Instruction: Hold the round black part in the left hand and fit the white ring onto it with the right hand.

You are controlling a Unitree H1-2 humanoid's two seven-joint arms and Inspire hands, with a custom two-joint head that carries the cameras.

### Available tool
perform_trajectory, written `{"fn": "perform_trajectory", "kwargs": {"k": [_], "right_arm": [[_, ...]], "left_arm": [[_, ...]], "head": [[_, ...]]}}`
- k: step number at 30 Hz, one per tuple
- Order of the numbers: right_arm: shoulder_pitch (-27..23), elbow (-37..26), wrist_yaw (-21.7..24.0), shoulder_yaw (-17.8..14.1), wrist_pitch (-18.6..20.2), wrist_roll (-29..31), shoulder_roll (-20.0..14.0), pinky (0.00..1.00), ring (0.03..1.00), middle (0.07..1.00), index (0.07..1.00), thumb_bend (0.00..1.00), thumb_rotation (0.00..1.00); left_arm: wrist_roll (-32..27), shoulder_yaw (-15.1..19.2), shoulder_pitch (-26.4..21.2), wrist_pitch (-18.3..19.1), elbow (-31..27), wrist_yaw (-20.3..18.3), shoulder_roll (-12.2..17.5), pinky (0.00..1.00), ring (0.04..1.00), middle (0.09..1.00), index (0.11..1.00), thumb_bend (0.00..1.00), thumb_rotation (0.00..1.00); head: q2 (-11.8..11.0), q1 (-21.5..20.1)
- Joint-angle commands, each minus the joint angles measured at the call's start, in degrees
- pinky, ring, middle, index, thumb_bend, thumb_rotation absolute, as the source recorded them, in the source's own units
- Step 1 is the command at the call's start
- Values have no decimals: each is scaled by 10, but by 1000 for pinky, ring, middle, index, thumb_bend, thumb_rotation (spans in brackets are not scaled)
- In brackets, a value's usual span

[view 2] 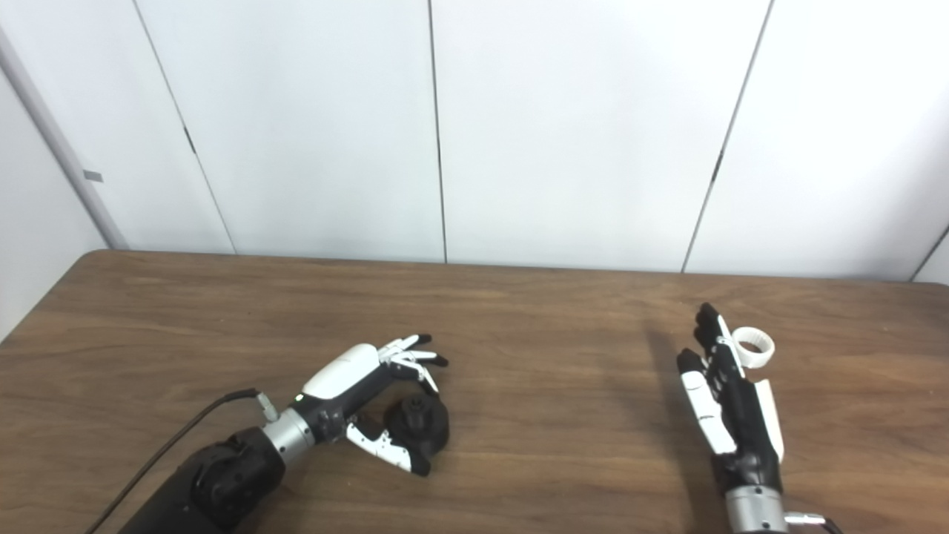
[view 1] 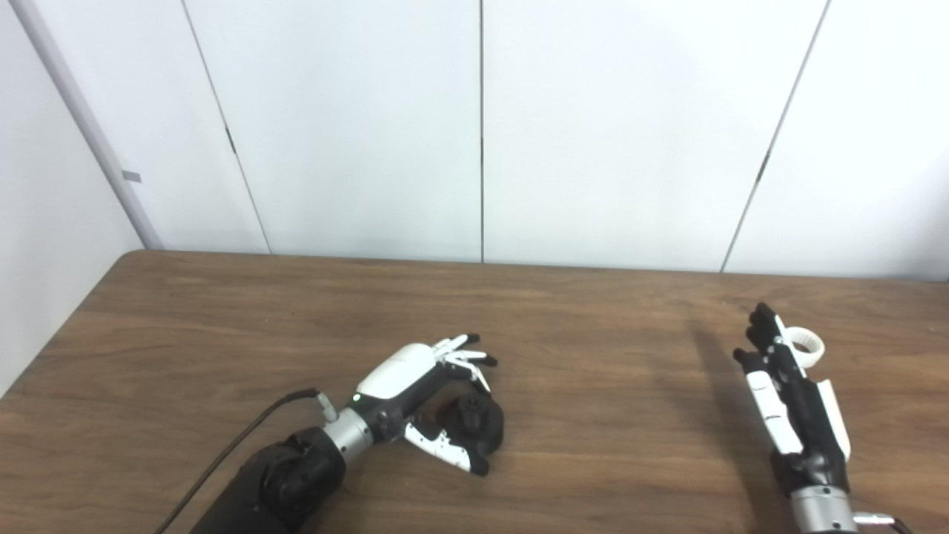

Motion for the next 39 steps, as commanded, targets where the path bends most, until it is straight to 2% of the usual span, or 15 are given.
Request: {"fn": "perform_trajectory", "kwargs": {"k": [1,7,17,24,31,39], "right_arm": [[25,14,-9,10,3,-3,19,902,963,958,952,403,800],[27,5,-7,11,9,2,25,885,964,963,956,373,776],[37,-32,-3,12,22,8,29,900,977,971,959,355,737],[42,-61,-4,15,40,12,27,910,979,970,963,349,731],[47,-88,-10,16,55,4,29,910,978,965,955,355,726],[47,-112,-13,19,64,5,30,903,978,962,953,354,711]], "left_arm": [[-4,-1,-12,-11,-19,-3,0,1000,1000,869,480,524,56],[10,-15,-15,-24,-5,1,-7,1000,1000,863,479,524,58],[46,-50,-32,-26,55,62,-2,1000,1000,847,479,524,54],[38,-71,-48,-26,86,82,6,1000,1000,850,479,524,54],[42,-102,-72,-26,123,120,17,1000,1000,847,480,524,54],[38,-122,-84,-26,132,132,27,1000,1000,854,480,524,55]], "head": [[3,-3],[7,-20],[15,-39],[17,-47],[20,-63],[19,-69]]}}
